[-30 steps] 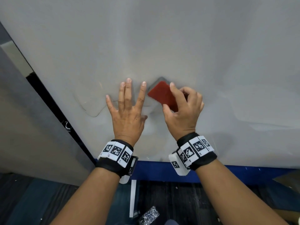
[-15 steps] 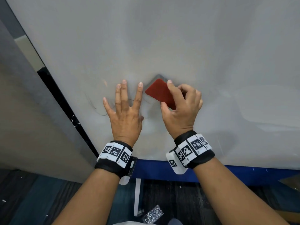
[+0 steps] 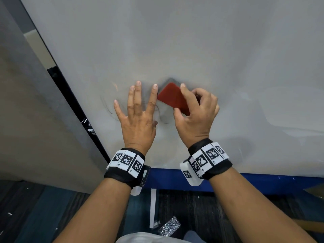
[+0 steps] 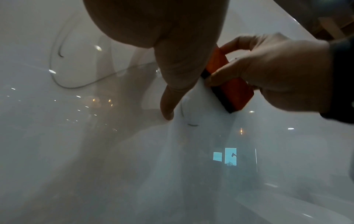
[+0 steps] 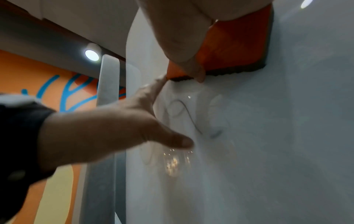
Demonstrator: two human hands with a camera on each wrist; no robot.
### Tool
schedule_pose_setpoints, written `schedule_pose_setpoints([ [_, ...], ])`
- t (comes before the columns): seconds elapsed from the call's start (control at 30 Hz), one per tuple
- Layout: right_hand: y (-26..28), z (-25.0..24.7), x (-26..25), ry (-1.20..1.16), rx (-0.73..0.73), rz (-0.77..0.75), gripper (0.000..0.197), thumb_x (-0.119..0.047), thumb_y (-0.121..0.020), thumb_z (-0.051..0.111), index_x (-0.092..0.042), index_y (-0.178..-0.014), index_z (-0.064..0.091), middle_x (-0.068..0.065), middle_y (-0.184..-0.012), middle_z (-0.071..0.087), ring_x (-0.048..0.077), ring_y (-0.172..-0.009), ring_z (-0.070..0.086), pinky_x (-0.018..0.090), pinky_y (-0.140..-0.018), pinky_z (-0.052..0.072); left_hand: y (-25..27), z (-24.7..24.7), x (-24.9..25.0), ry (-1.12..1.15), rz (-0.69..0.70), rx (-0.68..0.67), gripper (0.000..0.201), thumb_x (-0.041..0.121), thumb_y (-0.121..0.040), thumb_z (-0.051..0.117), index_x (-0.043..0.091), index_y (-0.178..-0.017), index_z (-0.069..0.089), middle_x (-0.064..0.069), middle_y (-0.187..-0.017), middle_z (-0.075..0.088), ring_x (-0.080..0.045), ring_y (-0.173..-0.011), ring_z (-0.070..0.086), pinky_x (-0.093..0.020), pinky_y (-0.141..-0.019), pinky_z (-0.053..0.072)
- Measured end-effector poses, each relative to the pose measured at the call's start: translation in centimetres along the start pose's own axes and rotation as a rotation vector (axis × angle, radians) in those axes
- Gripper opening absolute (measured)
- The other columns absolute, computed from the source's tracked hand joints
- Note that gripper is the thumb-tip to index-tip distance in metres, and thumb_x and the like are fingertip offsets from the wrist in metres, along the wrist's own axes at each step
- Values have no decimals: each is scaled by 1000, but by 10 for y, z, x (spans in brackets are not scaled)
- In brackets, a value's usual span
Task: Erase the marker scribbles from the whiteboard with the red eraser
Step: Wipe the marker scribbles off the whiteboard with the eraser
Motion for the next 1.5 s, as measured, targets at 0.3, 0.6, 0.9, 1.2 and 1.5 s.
schedule_pose_setpoints([
  [0.3,45,28,2,61,-202,-61,60,-14,-67,81,-25,-123,64,5,-103,56,23,-97,46,40,-82,36,1,2,-14,-6,-8,46,118,27,-76,80,30,-157,-5,-12,-160,-4,-28,-149,2,-70,-109,22],
  [0.6,61,39,0,53,-231,33,63,-16,-68,79,-28,-127,56,3,-107,51,22,-99,43,41,-83,39,2,3,-17,9,-5,82,115,13,-73,77,31,-156,0,-11,-160,-1,-27,-149,4,-70,-108,24],
  [0.9,26,31,-15,-28,-58,130,59,-20,-68,76,-26,-125,63,-2,-109,48,20,-100,44,36,-85,37,2,5,-20,70,-18,37,121,16,-70,80,32,-156,-4,-9,-161,-4,-26,-150,-1,-70,-110,21],
  [1.2,43,38,-21,-9,-113,152,60,-13,-65,75,-26,-123,65,0,-108,51,20,-101,43,39,-86,37,3,3,-29,66,-7,69,115,11,-71,78,32,-157,3,-8,-161,-1,-24,-150,1,-70,-110,20],
  [1.5,63,57,-36,3,-215,36,65,-17,-69,80,-28,-129,56,4,-109,53,22,-102,44,45,-87,40,11,8,-54,100,-145,3,120,28,-69,83,33,-156,0,-12,-161,1,-30,-149,5,-71,-111,18],
])
Point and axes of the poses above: each hand's wrist, its own y-axis away from the middle knuckle, its own z-axis out of the palm, x = y × z, the point moved 6 cm from there along -y, towards the middle knuckle
